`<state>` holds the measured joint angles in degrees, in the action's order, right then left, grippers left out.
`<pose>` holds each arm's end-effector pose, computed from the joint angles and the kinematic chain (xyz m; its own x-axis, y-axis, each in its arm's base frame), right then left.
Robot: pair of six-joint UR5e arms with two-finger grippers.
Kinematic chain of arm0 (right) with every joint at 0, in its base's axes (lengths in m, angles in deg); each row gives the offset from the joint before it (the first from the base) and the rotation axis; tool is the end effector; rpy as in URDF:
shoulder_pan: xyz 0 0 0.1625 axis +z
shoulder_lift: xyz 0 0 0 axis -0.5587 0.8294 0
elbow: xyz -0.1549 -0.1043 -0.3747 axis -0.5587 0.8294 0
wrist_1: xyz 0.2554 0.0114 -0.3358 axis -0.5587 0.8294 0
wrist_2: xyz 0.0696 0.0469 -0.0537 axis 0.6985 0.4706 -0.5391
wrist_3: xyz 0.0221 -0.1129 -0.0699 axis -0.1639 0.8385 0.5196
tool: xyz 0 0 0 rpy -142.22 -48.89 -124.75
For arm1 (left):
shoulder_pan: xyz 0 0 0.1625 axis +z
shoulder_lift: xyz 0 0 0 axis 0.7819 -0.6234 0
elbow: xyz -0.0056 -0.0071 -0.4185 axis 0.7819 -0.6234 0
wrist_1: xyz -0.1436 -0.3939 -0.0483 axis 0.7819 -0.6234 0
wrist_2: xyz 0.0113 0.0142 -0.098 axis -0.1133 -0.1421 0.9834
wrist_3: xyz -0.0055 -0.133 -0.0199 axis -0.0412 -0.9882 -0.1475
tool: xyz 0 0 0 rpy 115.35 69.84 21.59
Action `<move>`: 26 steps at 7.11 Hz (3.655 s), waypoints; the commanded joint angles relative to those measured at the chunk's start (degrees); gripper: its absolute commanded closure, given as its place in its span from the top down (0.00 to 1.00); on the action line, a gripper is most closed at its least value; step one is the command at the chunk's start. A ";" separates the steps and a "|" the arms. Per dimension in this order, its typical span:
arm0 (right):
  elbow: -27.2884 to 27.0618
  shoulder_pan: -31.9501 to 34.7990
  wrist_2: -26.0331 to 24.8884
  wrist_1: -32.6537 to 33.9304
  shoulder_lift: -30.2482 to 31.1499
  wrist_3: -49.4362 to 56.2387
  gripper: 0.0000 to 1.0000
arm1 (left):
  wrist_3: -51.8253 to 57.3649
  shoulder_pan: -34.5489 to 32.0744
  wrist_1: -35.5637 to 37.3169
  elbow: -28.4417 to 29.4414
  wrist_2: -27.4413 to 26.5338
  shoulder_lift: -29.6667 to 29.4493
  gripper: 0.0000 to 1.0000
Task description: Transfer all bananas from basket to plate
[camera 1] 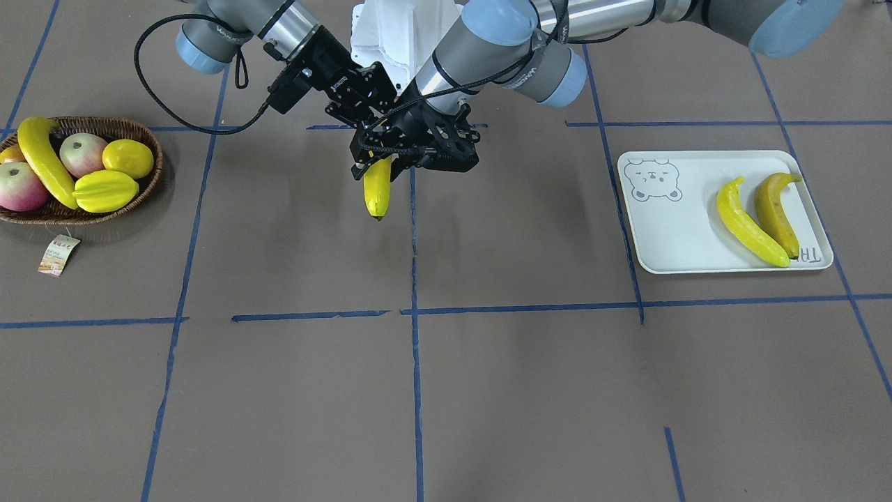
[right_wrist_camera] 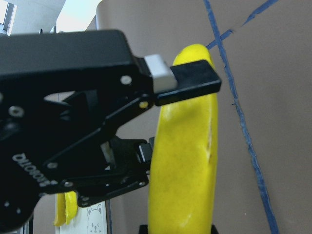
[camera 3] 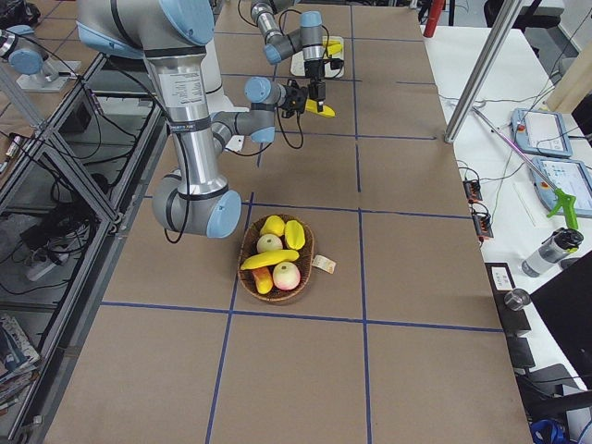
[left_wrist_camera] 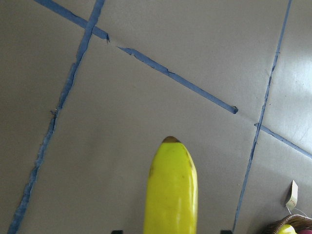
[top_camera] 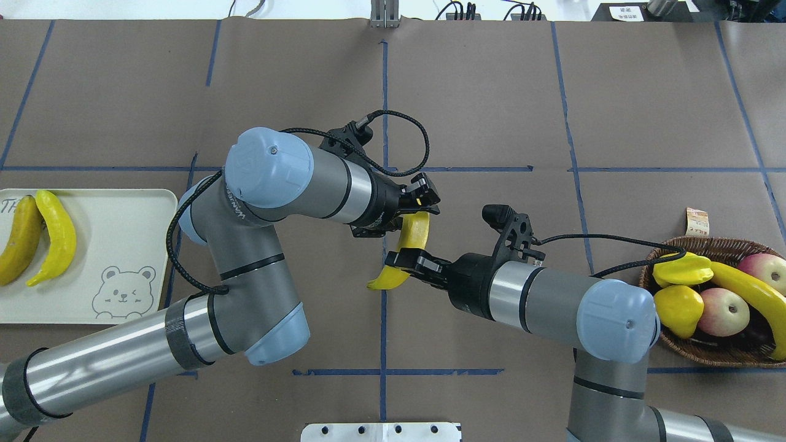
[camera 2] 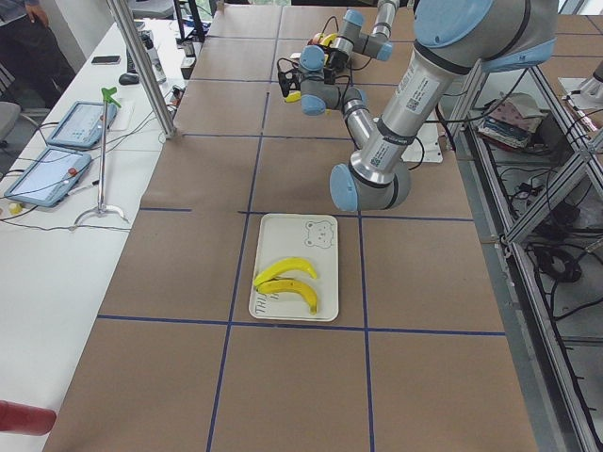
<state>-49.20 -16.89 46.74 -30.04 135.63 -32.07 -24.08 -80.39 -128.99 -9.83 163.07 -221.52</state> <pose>-0.5140 -0.3100 0.2203 -0.0776 0.1448 0.9864 -0.3709 0.9142 -0.1634 0.5805 -0.4239 0.1138 0.1133 -0.2855 -0.9516 0.2087 0.9433 -0.2582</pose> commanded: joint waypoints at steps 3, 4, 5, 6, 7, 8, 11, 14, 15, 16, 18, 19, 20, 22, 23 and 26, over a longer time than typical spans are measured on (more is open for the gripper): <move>-0.09 -0.02 -0.02 -0.09 -0.06 0.00 0.06 | -0.07 0.04 0.03 0.00 0.02 0.13 0.45; -0.27 -0.02 -0.02 0.00 0.03 0.00 0.06 | -0.07 0.04 0.03 0.00 -0.06 0.13 0.43; -0.36 -0.02 -0.02 0.00 0.03 0.00 0.07 | 0.02 0.22 0.03 0.00 0.02 0.13 0.37; -0.36 -0.02 0.15 -0.09 -0.06 0.09 0.24 | 0.02 0.22 0.03 0.00 -0.06 0.13 0.21; -0.27 -0.11 0.07 0.08 -0.06 0.00 0.88 | 0.10 0.22 0.03 0.00 0.02 0.22 0.05; -0.53 0.06 -0.02 0.52 -0.06 0.00 1.00 | 0.28 0.22 -0.06 -0.09 -0.06 0.31 0.02; -0.62 0.41 0.50 0.96 0.12 0.18 1.00 | 0.89 -0.22 -0.15 -0.70 0.03 0.84 0.00; -9.10 6.36 11.86 21.33 0.65 0.35 1.00 | 0.72 -3.45 0.55 -1.05 -0.41 5.30 0.00; -12.54 9.96 17.15 29.80 0.73 0.79 1.00 | 0.72 -5.65 0.73 -1.32 -0.94 8.36 0.00; -13.10 14.17 22.16 35.28 0.91 1.05 1.00 | 0.98 -7.93 1.78 -2.10 -1.12 11.27 0.00; -14.24 19.39 28.27 49.68 1.26 11.62 1.00 | 11.01 -9.10 19.08 -9.35 -1.20 13.05 0.00; -14.33 20.53 28.45 55.92 1.35 16.56 1.00 | 18.31 -8.84 33.63 -15.76 -1.29 13.49 0.00; -15.20 22.11 29.24 61.55 1.44 21.83 1.00 | 21.43 -8.57 42.22 -20.52 -1.29 15.75 0.00; -19.67 25.62 30.91 75.70 1.70 37.27 1.00 | 30.03 -8.57 43.36 -25.73 -1.21 25.03 0.00; -21.87 27.90 31.44 75.85 4.92 41.09 1.00 | 31.73 -9.01 42.84 -27.49 -1.03 29.62 0.00; -22.24 31.79 34.34 75.67 8.99 47.81 1.00 | 14.68 -9.98 34.32 -26.46 -8.66 34.41 0.03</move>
<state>-71.35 14.03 80.60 45.53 143.58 13.97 -1.19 -90.10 -92.52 -36.91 157.31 -188.41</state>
